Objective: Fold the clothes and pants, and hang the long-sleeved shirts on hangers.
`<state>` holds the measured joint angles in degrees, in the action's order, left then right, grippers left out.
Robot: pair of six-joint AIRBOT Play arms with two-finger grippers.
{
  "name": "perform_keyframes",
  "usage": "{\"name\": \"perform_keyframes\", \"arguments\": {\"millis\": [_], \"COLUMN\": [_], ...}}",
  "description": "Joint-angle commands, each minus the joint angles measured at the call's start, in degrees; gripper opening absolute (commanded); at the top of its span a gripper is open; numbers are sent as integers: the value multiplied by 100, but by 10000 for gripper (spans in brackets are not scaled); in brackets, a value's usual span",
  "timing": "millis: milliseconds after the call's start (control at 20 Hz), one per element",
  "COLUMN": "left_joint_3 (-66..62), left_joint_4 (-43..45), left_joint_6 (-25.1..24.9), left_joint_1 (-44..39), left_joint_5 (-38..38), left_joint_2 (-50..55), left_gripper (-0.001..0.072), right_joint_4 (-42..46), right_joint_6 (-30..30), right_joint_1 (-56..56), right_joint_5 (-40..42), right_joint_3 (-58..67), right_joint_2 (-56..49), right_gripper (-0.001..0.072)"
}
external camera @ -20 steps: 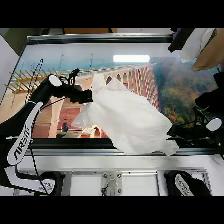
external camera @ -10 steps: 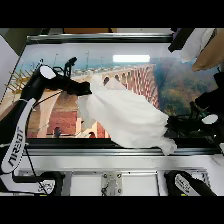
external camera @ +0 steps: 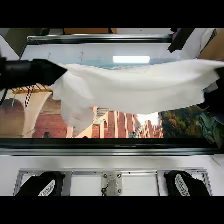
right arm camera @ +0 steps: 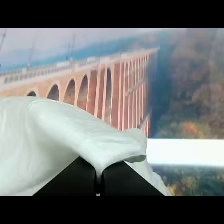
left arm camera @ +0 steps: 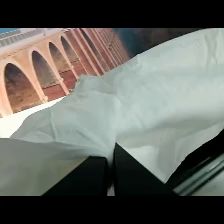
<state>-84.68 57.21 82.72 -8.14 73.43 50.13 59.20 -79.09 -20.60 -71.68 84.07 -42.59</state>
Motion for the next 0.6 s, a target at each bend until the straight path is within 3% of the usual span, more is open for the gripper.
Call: {"name": "perform_keyframes", "arguments": {"millis": [0, 200, 350, 500, 550], "left_joint_3": [942, 2457, 3342, 3499, 3333], "left_joint_4": [28, 28, 26, 28, 26], "left_joint_6": [723, 1447, 1427, 1073, 1014], "left_joint_1": [-374, -852, -1152, -1246, -1198], "left_joint_5": [57, 15, -428, -1624, -2015], "left_joint_2": [-1141, -1480, -890, 271, 675], "left_gripper": [10, 10, 10, 10, 98], "right_joint_4": [35, 39, 302, 1078, 1108], "right_joint_6": [-511, -804, -872, -1073, -1075], "right_joint_1": [-2, 52, 525, 1241, 1349], "right_joint_5": [-251, -1062, -1003, -166, 197], "right_joint_3": [662, 608, 396, 396, 448], "right_joint_2": [273, -428, -1394, -2601, -2973], "right_gripper": [8, 8, 8, 12, 127]}}
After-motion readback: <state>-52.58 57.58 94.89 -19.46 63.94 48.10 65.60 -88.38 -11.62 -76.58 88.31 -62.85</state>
